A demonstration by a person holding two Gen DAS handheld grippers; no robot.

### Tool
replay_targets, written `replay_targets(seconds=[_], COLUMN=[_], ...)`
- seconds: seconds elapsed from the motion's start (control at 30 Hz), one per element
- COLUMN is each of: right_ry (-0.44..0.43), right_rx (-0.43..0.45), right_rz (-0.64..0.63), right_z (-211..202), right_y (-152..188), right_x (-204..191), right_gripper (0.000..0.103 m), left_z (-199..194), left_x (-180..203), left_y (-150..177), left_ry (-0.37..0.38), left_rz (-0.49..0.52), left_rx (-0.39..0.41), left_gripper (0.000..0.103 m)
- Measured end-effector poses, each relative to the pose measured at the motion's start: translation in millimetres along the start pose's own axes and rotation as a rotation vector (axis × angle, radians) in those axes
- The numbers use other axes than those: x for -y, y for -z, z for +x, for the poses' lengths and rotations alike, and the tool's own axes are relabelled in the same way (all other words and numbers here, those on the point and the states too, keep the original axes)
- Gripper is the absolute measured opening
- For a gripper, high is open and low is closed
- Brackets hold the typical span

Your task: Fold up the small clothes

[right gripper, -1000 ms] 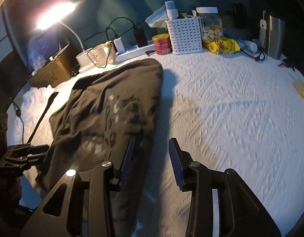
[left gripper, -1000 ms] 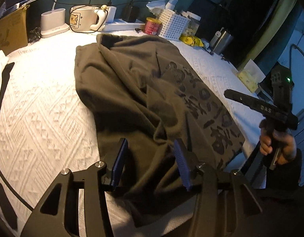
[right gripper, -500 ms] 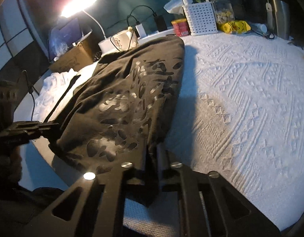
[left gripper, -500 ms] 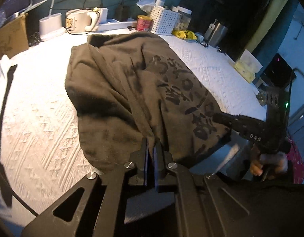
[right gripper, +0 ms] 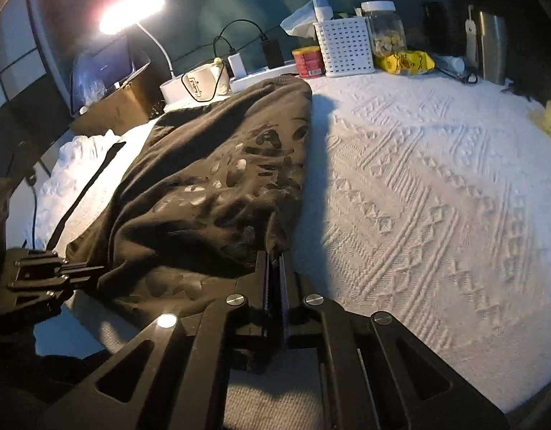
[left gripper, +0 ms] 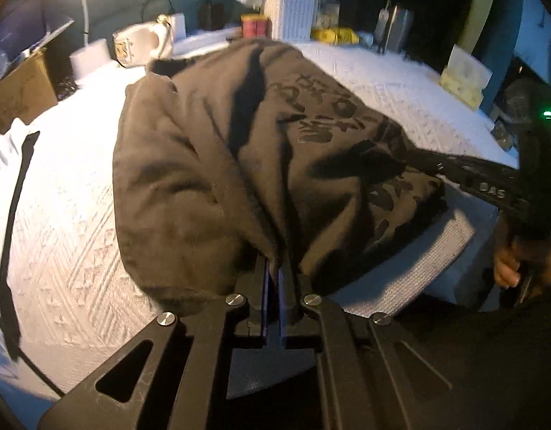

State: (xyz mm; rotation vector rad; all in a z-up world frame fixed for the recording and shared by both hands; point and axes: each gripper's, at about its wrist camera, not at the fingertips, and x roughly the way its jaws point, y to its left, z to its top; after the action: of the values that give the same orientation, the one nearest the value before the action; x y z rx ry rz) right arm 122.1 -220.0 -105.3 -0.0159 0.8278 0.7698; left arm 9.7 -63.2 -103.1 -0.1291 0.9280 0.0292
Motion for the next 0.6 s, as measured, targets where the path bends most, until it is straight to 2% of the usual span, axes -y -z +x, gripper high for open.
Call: replay_targets(seconds=[0.03, 0.1, 0.13, 0.2, 0.3, 0.6], right_ry=[0.009, 0.008, 0.003, -0.005, -0.012, 0.012], right_rx=[0.011, 0.035, 0.04, 0.046, 0.043, 0.019], right_rz=[-0.021, -0.022, -0.014, -0.012, -0.005, 0.021], right_z=[1, 0, -1, -4, -7, -24], right_y=[3, 6, 8, 10, 15, 30], right_x=[-3, -4, -3, -3, -3, 1], right_gripper=[0.006, 0.006, 0.006, 0.006, 0.006, 0.005], left_z=[-2, -6, -6, -9, -13, -19], left_x=[-4, -15, -15, -10, -14, -14], left_y=[4, 4, 4, 6, 8, 22], left_ry=[0.014, 0.043, 0.042, 0.022, 0.038, 0.061], left_rz=[-0.024, -0.135, -0.142, -0.105, -0.139, -0.1], left_rx=[0.019, 0.0, -0.007, -0.004, -0.012, 0.001], left_gripper=[0.003, 0.003, 0.003, 0.003, 0.002, 0.002])
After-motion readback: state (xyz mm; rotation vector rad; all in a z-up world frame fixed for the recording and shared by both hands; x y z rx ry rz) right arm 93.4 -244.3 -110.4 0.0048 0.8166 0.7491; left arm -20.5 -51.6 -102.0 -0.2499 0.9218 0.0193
